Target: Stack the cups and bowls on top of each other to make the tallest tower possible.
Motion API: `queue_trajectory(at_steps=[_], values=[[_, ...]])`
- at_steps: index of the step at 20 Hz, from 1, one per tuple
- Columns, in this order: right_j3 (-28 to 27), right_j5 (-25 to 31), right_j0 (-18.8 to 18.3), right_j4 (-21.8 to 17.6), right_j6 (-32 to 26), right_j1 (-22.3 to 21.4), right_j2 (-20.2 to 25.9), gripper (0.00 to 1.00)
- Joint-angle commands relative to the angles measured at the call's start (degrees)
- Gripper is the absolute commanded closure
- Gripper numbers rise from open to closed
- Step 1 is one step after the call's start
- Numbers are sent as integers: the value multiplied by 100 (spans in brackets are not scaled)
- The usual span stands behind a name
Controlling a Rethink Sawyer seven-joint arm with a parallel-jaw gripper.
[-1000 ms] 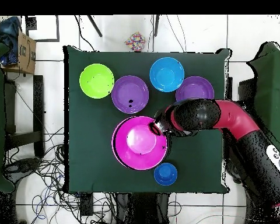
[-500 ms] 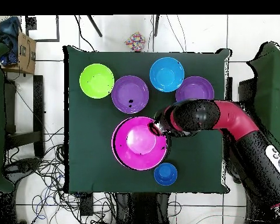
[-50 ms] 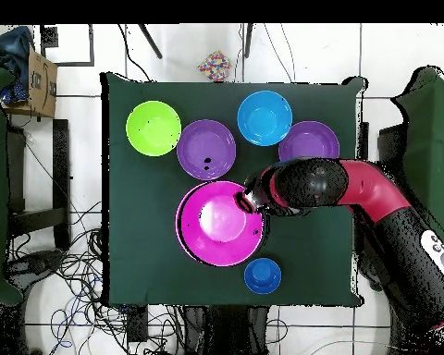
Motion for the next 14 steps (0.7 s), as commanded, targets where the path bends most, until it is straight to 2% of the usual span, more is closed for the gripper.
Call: queue_trajectory(at_steps=[1, 14], values=[[277, -353, 206, -182, 72, 198, -249, 100], [297, -382, 200, -182, 66, 200, -285, 100]])
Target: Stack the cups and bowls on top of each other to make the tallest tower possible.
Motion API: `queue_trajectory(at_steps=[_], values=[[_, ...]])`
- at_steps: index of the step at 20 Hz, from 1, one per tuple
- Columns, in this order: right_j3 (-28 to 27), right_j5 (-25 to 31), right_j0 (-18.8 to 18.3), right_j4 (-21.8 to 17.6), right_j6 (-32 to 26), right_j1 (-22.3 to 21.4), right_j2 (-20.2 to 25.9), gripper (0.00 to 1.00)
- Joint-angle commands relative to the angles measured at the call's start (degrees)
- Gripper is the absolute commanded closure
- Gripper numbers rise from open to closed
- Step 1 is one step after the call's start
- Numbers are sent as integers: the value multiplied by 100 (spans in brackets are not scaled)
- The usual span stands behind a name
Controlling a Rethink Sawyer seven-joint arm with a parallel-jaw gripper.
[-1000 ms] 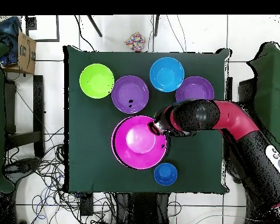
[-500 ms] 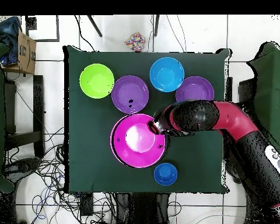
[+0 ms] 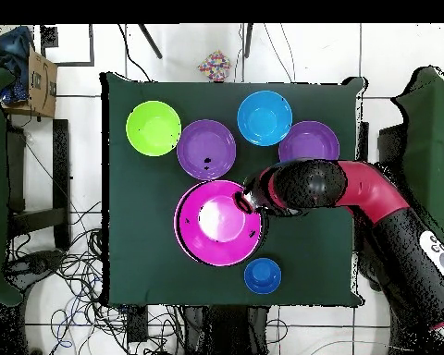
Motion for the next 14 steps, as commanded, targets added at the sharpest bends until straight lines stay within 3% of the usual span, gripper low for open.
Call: queue_trajectory(at_steps=[1, 14], values=[[262, -312, 200, -180, 73, 199, -280, 100], [397, -262, 227, -94, 288, -155, -225, 100]])
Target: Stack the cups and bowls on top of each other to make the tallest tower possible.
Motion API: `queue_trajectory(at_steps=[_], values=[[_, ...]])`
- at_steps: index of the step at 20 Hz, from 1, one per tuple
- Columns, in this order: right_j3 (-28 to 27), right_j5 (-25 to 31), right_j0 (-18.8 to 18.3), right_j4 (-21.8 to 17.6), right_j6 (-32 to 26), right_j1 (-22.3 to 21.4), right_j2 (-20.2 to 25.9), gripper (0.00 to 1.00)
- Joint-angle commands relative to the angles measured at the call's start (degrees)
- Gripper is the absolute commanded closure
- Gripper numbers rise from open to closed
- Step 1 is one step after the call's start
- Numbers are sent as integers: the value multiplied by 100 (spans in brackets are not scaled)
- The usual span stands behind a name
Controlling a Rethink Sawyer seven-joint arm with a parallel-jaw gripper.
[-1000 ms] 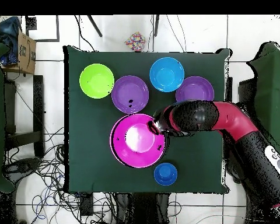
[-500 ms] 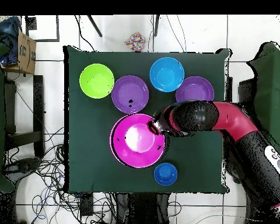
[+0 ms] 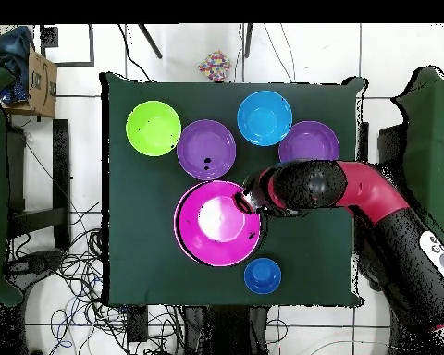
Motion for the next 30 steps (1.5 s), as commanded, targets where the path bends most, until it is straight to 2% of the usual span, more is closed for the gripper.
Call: queue_trajectory(at_steps=[1, 24, 30], values=[[373, -264, 224, -90, 298, -133, -216, 100], [724, -577, 146, -87, 377, -164, -273, 100], [695, -698, 187, -157, 363, -34, -334, 100]])
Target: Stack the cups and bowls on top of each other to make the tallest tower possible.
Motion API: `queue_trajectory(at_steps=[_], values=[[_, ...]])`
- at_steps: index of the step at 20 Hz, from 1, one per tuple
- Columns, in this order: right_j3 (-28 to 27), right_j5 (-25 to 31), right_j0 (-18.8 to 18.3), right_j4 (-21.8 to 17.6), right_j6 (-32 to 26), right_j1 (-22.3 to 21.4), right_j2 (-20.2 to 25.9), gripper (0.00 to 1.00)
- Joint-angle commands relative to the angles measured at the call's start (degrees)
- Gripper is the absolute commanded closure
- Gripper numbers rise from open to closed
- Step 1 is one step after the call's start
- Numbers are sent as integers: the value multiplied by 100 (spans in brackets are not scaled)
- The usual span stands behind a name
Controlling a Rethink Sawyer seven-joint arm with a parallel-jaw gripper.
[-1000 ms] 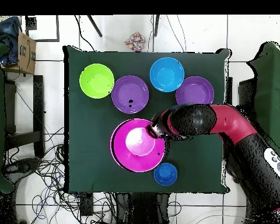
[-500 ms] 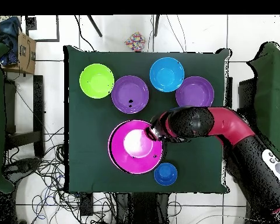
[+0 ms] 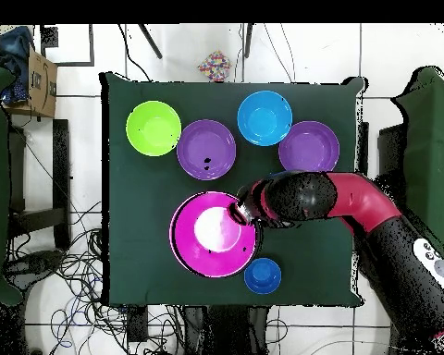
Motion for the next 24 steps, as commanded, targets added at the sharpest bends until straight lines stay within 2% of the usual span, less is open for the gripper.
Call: queue_trajectory(at_steps=[1, 24], values=[[268, -459, 192, -166, 356, 124, -299, 100], [-71, -294, 282, -53, 211, 226, -318, 100]])
